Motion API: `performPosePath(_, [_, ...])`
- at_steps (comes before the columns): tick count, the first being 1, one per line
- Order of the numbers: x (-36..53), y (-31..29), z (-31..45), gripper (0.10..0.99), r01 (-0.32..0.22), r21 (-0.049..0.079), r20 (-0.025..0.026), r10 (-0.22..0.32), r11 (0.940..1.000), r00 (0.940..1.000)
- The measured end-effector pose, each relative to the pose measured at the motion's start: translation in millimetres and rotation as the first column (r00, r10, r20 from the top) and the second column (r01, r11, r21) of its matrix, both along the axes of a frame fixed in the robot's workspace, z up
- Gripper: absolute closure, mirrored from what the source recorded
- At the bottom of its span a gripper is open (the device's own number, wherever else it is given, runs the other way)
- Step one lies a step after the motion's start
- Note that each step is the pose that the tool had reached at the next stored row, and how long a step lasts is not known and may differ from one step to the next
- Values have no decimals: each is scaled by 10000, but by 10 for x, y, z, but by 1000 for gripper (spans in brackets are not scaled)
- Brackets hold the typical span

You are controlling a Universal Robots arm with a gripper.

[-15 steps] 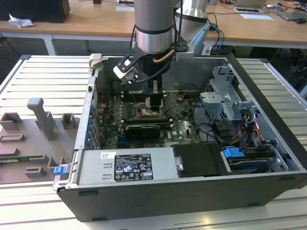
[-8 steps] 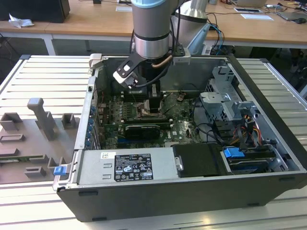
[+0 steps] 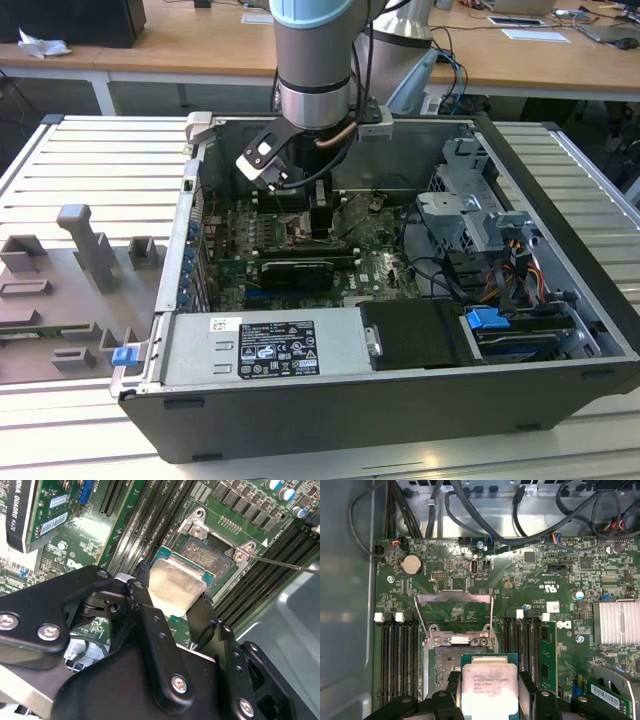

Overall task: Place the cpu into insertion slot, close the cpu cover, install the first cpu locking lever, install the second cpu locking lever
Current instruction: 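Place the cpu into insertion slot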

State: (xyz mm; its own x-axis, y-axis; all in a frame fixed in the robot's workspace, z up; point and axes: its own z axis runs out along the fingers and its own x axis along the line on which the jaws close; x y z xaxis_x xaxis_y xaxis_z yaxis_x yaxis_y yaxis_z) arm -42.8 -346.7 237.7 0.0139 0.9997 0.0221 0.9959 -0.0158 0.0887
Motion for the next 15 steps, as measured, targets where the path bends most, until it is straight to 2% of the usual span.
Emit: performPosePath(15, [-1, 6, -39, 549, 1, 1, 7, -1, 10000, 10000])
